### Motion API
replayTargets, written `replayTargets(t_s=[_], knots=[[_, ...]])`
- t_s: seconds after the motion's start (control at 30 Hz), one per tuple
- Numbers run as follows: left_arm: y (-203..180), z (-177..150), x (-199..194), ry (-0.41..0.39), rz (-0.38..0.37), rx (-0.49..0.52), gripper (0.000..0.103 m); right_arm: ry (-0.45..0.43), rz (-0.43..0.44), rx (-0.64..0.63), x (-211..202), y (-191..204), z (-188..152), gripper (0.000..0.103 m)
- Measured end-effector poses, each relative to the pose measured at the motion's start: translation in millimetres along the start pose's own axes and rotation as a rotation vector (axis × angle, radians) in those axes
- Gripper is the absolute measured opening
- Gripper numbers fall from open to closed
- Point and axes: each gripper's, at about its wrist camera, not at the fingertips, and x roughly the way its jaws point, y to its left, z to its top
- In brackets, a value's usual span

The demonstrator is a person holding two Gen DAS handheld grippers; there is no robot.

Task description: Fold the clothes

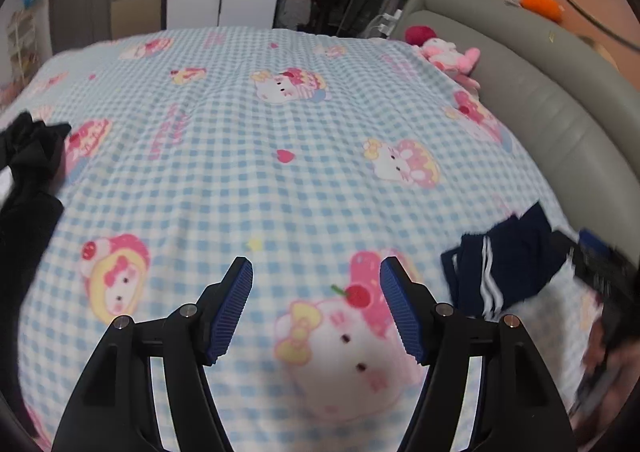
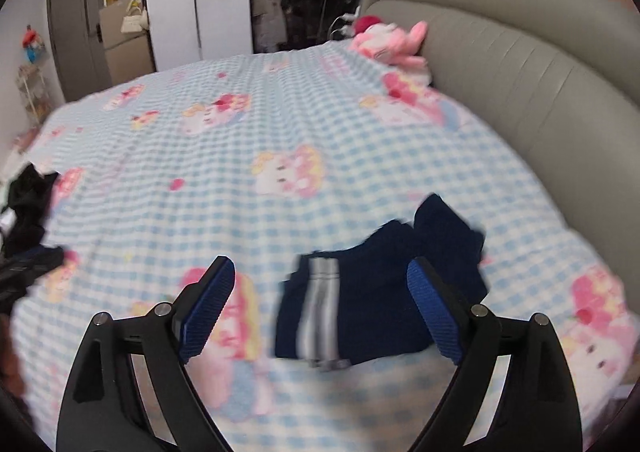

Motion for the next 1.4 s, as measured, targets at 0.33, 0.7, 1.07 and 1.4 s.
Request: replayTargets(t_s=[0.33,0.7,1.07,1.4], knots=[[-37.0,-25.1,39.4,0.077,-0.103,0.060,0.069,0.062,-0.012,0.189,37.0,-135.6,-20.5,0.089],[-134.1,-15.7,75.1,0.094,-0.270,0.148,0.045,-0.015,0.047,0.367,40.9,-190.8,-5.8,0.083],[-269.6,-35.6,157.2,0.253,-0.394,0.278,0.033,0.268,0.037,0.136,84.1,-177.1,-54.4,0.062],[-237.5,-33.1,151.3,0.166,-0.431,0.124,0.033,0.034,0.138,0.108,41.8,-160.6,-34.4,0.073]])
